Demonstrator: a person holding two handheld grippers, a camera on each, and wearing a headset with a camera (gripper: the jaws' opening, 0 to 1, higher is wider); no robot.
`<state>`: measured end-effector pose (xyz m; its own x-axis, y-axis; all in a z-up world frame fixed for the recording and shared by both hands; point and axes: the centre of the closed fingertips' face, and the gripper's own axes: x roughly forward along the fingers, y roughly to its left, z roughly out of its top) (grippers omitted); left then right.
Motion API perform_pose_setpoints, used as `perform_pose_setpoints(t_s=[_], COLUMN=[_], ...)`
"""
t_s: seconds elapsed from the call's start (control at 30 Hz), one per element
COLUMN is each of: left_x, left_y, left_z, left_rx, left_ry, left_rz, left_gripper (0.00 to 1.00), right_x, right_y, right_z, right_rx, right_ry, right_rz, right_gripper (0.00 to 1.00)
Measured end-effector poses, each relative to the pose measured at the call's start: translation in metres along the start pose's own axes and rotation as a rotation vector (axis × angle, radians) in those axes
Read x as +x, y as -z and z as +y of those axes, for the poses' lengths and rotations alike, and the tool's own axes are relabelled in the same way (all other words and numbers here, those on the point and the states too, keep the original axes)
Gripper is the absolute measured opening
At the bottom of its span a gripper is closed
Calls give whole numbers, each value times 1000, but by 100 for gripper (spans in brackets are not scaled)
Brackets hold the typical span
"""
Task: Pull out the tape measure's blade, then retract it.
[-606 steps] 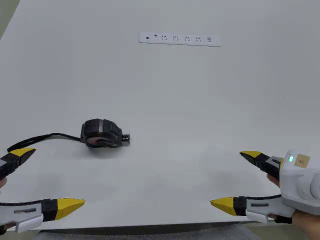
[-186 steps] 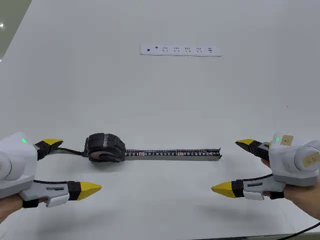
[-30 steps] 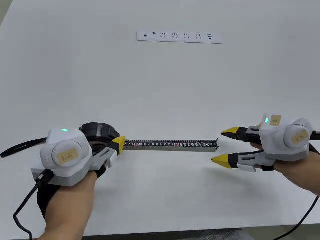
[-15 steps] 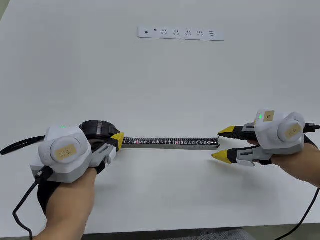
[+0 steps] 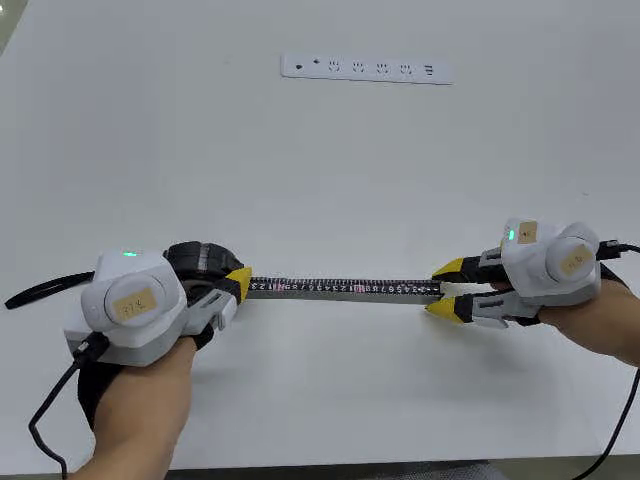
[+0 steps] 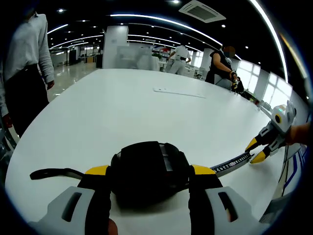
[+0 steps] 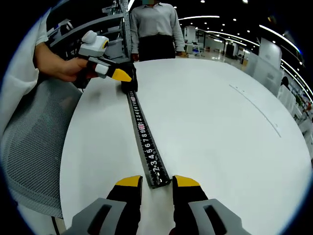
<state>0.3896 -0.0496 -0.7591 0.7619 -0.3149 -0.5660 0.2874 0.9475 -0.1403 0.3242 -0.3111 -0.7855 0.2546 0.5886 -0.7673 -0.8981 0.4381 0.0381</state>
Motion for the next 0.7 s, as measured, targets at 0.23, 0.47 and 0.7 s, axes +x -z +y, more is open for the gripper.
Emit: perform_pose_setpoints(t_s=[0.23,0.47,0.7], left_x=[0,1,1], left_y=[1,1,1], left_z=[0,1,0], left_rx=[-2,-31,-35], left_ry=[0,0,0], left_rz=[2,5,3], left_gripper=[60,60,60], right_x=[2,-1,-1], right_y=[2,1,2], right_z=[-3,-4,-4], right_rx=[-25,-54,-56], right_ry=[-17,-24,-17], right_rz=[10,12,18], right_gripper=[18,14,13])
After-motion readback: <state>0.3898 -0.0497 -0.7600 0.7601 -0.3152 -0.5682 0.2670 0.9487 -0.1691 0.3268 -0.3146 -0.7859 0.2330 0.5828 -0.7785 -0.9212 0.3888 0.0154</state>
